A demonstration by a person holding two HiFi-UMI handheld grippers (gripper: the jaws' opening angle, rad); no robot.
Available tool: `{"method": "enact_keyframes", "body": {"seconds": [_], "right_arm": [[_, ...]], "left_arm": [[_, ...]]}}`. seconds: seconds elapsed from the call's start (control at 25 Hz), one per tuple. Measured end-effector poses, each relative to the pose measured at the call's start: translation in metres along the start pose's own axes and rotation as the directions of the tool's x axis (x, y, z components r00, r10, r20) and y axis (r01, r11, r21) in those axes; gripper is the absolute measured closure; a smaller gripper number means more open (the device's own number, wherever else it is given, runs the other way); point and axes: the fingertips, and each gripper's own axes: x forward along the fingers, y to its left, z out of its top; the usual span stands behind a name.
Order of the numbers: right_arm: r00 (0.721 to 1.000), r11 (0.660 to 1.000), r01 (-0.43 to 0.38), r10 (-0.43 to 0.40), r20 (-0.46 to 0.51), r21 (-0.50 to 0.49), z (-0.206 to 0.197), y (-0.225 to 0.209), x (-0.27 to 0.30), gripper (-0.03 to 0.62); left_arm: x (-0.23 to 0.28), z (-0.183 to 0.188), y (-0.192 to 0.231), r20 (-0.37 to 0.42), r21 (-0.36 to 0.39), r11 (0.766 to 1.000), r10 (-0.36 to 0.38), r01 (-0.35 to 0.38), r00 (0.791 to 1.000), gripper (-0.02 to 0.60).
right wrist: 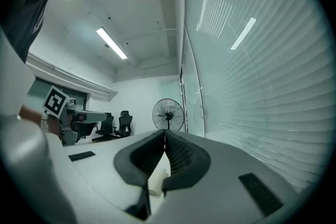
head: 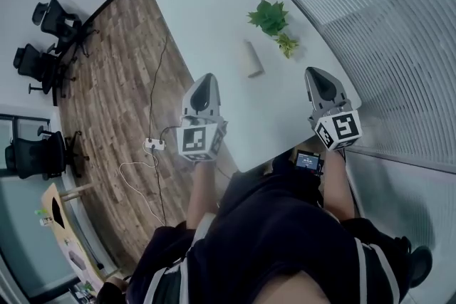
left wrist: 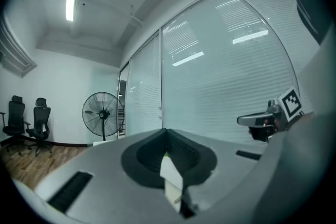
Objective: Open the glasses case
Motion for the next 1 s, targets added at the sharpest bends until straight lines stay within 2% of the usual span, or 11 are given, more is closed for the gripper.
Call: {"method": "enact_keyframes", "body": {"seconds": [0.2, 0.48, 0.76, 0.8, 0.84, 0.88, 1.0], "right_arm": [[1.0, 1.0, -0.006, 0.006, 0.002, -0.014, 0.002, 0.006, 0.022, 0.579], [0.999, 0.999, -0.029, 0.028, -0.015, -0.042, 0.004, 0.021, 0.046, 0.579], [0.994, 0.996, -0.063, 0.058, -0.088, -0.064, -0.027, 0.036, 0.074, 0.576], [0.994, 0.997, -0.066, 0.062, -0.09, -0.048, -0.032, 0.037, 0.076, 0.553], [0.994, 0.997, -0.068, 0.065, -0.091, -0.031, -0.037, 0.038, 0.078, 0.474], [0.994, 0.998, -0.067, 0.065, -0.093, -0.019, -0.041, 0.038, 0.08, 0.433], [0.993, 0.998, -0.054, 0.051, -0.107, -0.02, -0.051, 0.04, 0.082, 0.43]], "left_arm": [[0.004, 0.003, 0.018, 0.016, 0.023, 1.0, 0.0, 0.0, 1.0, 0.581], [0.007, 0.009, 0.045, 0.027, 0.004, 1.0, 0.01, -0.01, 1.0, 0.581], [-0.001, -0.005, 0.059, -0.006, -0.015, 1.0, 0.012, -0.012, 1.0, 0.581], [-0.001, -0.007, 0.061, -0.007, -0.019, 1.0, 0.013, -0.013, 1.0, 0.581], [-0.001, -0.009, 0.063, -0.007, -0.023, 1.0, 0.015, -0.015, 1.0, 0.581], [-0.002, -0.01, 0.065, -0.007, -0.026, 1.0, 0.016, -0.016, 1.0, 0.581], [-0.005, -0.013, 0.069, -0.01, -0.028, 0.999, 0.018, -0.018, 1.0, 0.581]]}}
